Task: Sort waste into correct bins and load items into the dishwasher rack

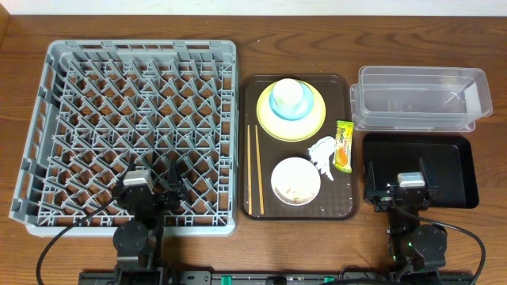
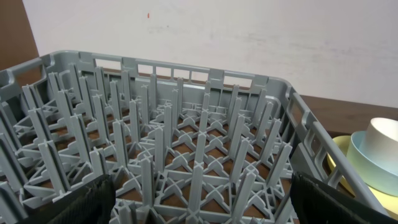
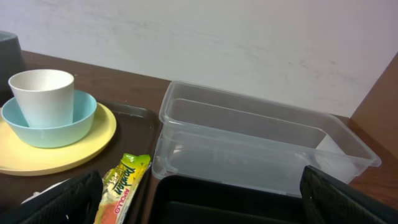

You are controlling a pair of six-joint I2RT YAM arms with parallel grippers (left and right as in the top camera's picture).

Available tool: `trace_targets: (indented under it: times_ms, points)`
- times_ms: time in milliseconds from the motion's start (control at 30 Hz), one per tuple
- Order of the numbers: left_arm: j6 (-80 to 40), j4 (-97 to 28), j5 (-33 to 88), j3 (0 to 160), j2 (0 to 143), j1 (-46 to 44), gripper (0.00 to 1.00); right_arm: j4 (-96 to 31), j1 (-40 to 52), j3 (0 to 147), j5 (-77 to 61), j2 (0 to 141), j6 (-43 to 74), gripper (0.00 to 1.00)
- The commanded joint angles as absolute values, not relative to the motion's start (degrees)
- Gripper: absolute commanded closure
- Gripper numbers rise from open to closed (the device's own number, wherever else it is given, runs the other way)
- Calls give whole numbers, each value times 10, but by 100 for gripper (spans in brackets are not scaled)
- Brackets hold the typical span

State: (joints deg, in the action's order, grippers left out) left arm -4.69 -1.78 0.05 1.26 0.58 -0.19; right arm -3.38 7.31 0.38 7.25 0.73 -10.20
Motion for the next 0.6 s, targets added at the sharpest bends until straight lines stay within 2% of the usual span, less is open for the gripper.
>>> trace_targets:
  times_ms: [0,567]
  points:
    - [-52,-41,-6,2,2,1,9,-36,70,3,70,8,-108,1]
    - [-52,-38,-6,19,2,1,9,-36,70,3,70,8,-108,1]
